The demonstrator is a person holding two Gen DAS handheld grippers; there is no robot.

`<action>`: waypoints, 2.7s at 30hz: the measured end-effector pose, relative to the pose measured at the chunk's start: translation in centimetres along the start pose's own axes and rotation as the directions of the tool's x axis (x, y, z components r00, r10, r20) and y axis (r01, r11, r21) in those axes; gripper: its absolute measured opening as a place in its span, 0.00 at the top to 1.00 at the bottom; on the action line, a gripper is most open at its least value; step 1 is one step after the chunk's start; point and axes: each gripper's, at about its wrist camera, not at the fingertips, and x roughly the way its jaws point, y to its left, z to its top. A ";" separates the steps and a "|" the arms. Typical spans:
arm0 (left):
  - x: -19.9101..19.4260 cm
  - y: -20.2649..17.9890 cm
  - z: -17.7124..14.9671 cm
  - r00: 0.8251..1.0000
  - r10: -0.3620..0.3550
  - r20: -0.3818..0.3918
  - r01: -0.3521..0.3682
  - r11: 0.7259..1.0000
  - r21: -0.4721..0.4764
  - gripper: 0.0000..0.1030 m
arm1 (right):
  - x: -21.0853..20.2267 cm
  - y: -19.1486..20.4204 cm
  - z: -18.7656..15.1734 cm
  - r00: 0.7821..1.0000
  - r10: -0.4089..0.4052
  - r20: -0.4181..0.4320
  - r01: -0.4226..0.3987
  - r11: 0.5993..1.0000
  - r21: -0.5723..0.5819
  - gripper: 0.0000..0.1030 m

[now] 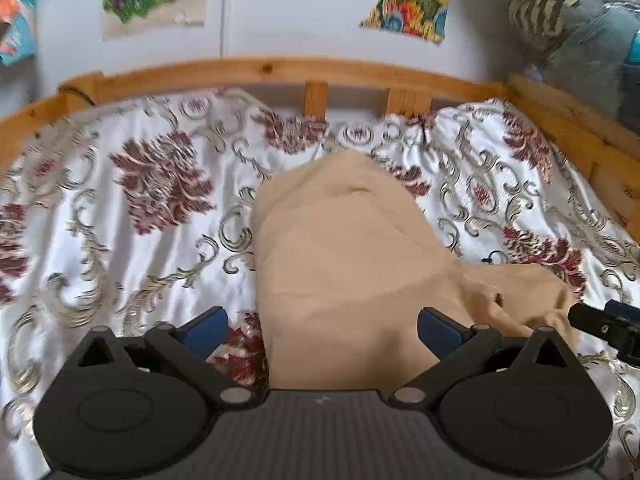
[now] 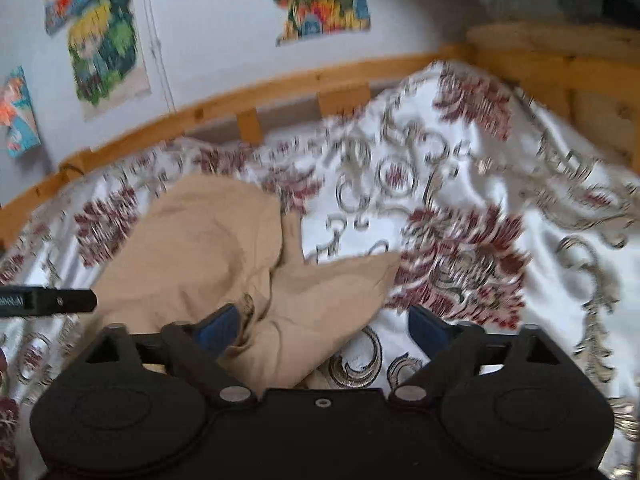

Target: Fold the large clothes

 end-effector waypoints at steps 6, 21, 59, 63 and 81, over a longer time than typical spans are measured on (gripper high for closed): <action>-6.2 0.2 -2.1 0.998 0.019 0.060 -0.017 0.999 -0.037 0.01 | -6.6 2.1 -1.8 0.996 0.041 0.079 -0.039 0.999 -0.032 0.01; -13.7 3.0 -8.3 0.997 0.042 0.062 -0.039 0.998 -0.043 0.01 | -16.3 4.6 -6.0 0.990 -0.013 0.142 0.019 0.999 -0.039 0.01; -13.4 2.6 -8.1 0.996 0.055 0.068 -0.053 0.998 -0.039 0.01 | -15.8 4.3 -6.6 0.994 0.005 0.110 -0.002 1.000 -0.026 0.01; -13.4 2.6 -8.2 0.996 0.057 0.068 -0.055 0.998 -0.039 0.01 | -15.8 4.3 -6.6 0.994 0.005 0.112 -0.002 1.000 -0.026 0.01; -13.3 3.0 -8.1 0.996 0.065 0.056 -0.060 0.995 -0.078 0.01 | -15.6 4.2 -6.7 0.994 0.010 0.107 -0.008 1.000 -0.022 0.01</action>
